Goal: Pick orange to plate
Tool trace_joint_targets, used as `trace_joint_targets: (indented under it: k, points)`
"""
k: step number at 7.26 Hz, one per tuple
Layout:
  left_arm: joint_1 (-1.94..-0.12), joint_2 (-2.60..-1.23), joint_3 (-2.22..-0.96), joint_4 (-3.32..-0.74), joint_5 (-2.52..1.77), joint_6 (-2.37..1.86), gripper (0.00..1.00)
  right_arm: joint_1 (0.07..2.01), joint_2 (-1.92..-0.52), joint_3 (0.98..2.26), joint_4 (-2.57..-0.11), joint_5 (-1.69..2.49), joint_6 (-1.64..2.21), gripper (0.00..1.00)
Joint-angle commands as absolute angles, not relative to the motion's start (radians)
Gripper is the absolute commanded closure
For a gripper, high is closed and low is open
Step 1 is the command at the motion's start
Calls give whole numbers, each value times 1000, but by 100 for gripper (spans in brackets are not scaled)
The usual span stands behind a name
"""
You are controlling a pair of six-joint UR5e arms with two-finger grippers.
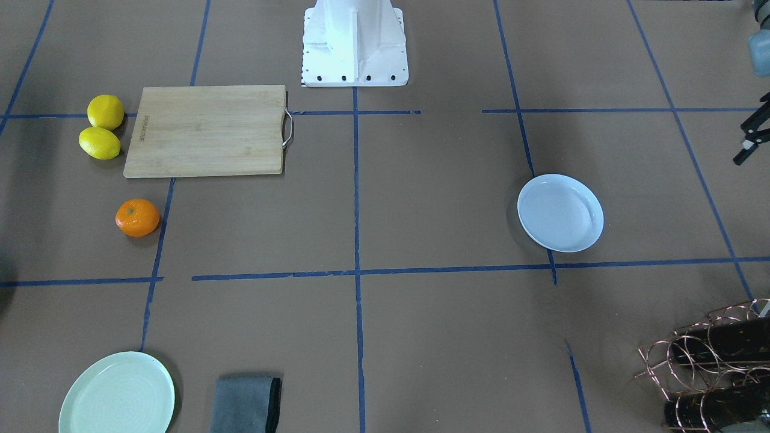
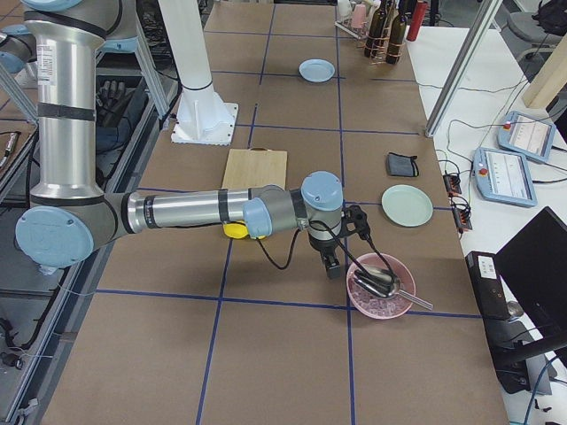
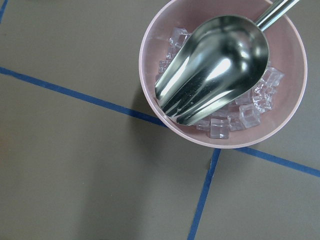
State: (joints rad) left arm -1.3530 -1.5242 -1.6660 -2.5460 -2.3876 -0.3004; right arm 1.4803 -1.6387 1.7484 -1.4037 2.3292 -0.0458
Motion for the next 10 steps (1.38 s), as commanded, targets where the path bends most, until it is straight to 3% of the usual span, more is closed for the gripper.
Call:
trace_joint_targets:
  k: [1,5,8,10]
  points:
    - [-1132,-1513,-1663,-2589,-2145,-650,0,1480,-1640,1744,-1404,2332,-46,0]
    - [-836,-1514,-1616,-2592,-1801,-900,0,1482,-1641,1743,-1404,2332,-45,0]
    - [-789,-1526,-1563,-2588,-1769,-940,12,1482,-1643,1741,-1404,2345,-44,0]
    - [-782,-1528,-1560,-2588,-1772,-943,28,1482,-1643,1740,-1404,2344,-44,0]
